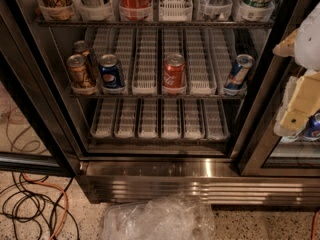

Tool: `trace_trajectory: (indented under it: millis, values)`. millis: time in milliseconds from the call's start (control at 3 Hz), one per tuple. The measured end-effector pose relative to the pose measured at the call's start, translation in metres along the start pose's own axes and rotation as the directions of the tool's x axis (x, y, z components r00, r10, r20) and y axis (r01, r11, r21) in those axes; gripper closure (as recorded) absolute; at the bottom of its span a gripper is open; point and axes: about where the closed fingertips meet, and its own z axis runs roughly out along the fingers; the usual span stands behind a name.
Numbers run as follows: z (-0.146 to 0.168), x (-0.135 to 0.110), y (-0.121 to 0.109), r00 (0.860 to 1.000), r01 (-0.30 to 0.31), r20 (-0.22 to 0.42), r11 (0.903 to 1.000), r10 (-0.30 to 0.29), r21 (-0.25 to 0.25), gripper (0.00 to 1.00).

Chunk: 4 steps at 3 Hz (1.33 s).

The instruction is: Pick coke can from middle shelf of fridge

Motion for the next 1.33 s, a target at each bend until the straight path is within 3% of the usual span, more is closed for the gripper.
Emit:
trace_trajectory:
  millis: [333, 667, 1000, 1333]
  values:
    - [0.000, 0.000, 0.000, 1.000, 0.000, 0.000, 1.0000, 0.000, 0.000, 0.00]
    - [0.005, 0.000, 0.001, 0.996, -0.042, 0.075, 0.9987, 0.040, 0.028, 0.00]
    - [0.028, -0.008, 0.004, 0.967, -0.149, 0.215, 0.9882, 0.138, 0.035, 0.00]
    - [0.025, -0.014, -0.005, 0.957, -0.166, 0.252, 0.9837, 0.144, 0.069, 0.00]
